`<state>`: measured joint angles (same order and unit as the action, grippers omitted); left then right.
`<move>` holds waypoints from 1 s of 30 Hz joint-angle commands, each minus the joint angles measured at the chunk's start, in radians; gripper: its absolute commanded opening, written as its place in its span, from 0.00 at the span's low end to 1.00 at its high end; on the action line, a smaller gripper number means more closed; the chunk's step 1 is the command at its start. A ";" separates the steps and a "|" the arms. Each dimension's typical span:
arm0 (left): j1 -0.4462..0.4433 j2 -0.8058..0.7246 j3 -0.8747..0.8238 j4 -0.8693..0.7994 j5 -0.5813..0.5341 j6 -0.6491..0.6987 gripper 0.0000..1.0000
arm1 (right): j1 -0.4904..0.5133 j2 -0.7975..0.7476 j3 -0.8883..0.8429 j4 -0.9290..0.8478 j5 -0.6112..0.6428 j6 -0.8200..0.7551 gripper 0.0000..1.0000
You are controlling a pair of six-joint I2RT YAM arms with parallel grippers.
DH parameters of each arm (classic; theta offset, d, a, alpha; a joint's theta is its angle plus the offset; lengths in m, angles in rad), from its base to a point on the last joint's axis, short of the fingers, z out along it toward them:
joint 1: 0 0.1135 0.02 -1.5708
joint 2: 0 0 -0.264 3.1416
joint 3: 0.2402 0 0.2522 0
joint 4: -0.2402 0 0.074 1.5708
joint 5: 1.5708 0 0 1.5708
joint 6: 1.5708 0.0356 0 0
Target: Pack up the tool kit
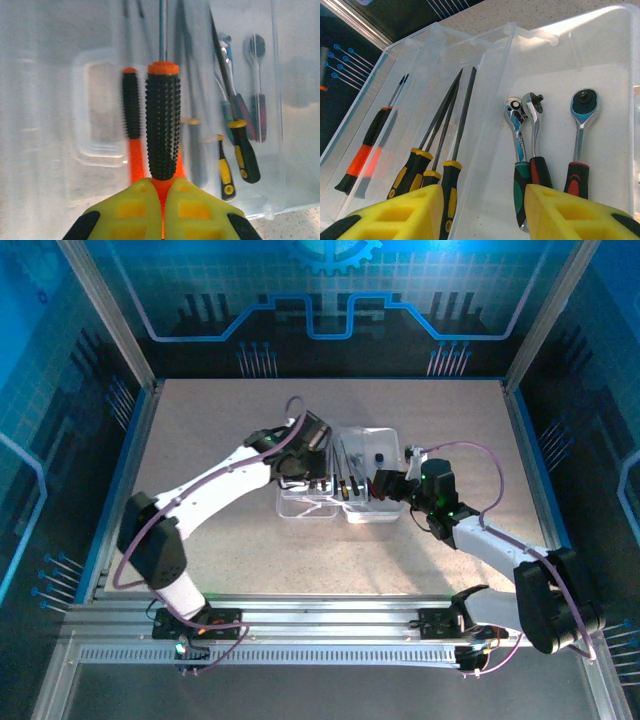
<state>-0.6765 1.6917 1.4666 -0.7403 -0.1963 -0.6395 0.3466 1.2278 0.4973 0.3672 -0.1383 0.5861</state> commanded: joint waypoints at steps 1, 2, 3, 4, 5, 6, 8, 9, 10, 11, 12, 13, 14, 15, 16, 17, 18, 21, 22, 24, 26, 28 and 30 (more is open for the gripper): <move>-0.019 0.071 0.083 0.023 0.041 -0.047 0.02 | 0.000 -0.011 0.009 0.007 0.014 -0.014 0.47; -0.022 0.087 0.092 0.021 0.037 -0.052 0.02 | 0.000 -0.013 0.009 0.007 0.014 -0.014 0.47; -0.021 0.094 0.095 0.024 0.036 -0.052 0.02 | 0.000 -0.013 0.009 0.007 0.014 -0.014 0.47; -0.021 0.104 0.099 0.019 0.030 -0.049 0.03 | 0.000 -0.014 0.009 0.006 0.016 -0.014 0.47; -0.021 0.111 0.105 0.013 0.026 -0.050 0.02 | 0.000 -0.015 0.007 0.006 0.017 -0.014 0.47; -0.021 0.117 0.109 0.012 0.031 -0.052 0.03 | 0.000 -0.018 0.007 0.007 0.017 -0.014 0.47; -0.021 0.126 0.107 0.015 0.039 -0.060 0.03 | 0.000 -0.019 0.007 0.007 0.017 -0.014 0.47; -0.022 0.126 0.103 0.019 0.035 -0.062 0.03 | 0.000 -0.020 0.006 0.007 0.017 -0.014 0.47; -0.020 0.127 0.099 0.024 0.036 -0.064 0.03 | 0.000 -0.019 0.006 0.007 0.017 -0.013 0.47; -0.021 0.128 0.101 0.021 0.036 -0.065 0.05 | 0.000 -0.019 0.006 0.006 0.018 -0.014 0.47; -0.021 0.131 0.105 0.017 0.040 -0.062 0.08 | 0.000 -0.020 0.007 0.007 0.017 -0.014 0.47; -0.021 0.131 0.108 0.010 0.041 -0.058 0.10 | 0.000 -0.021 0.007 0.006 0.017 -0.013 0.47; -0.021 0.130 0.111 0.006 0.037 -0.055 0.11 | 0.000 -0.022 0.007 0.006 0.017 -0.013 0.47; -0.021 0.128 0.111 0.000 0.030 -0.052 0.13 | 0.000 -0.023 0.007 0.004 0.017 -0.014 0.47; -0.020 0.124 0.111 -0.006 0.025 -0.050 0.15 | 0.000 -0.024 0.007 0.004 0.017 -0.014 0.47; -0.020 0.119 0.110 -0.008 0.023 -0.048 0.17 | 0.000 -0.025 0.007 0.004 0.017 -0.014 0.47; -0.021 0.114 0.109 -0.009 0.024 -0.046 0.20 | 0.000 -0.028 0.006 0.003 0.018 -0.014 0.47; -0.020 0.097 0.105 -0.019 0.017 -0.034 0.27 | 0.000 -0.028 0.007 0.001 0.017 -0.014 0.47; -0.020 0.091 0.109 -0.023 0.015 -0.029 0.31 | 0.000 -0.030 0.006 0.000 0.018 -0.014 0.47; -0.021 0.078 0.113 -0.031 0.010 -0.021 0.39 | 0.000 -0.032 0.006 -0.001 0.020 -0.014 0.47; -0.019 0.053 0.121 -0.045 -0.008 -0.008 0.40 | 0.000 -0.033 0.006 -0.002 0.022 -0.015 0.47; -0.015 0.013 0.120 -0.054 -0.049 0.020 0.45 | 0.000 -0.038 0.007 -0.006 0.029 -0.017 0.47; 0.009 -0.035 0.102 -0.056 -0.065 0.041 0.48 | -0.001 -0.037 0.007 -0.012 0.036 -0.019 0.47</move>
<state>-0.6895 1.7607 1.5490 -0.7635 -0.2066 -0.6472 0.3466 1.2098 0.4973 0.3656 -0.1291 0.5827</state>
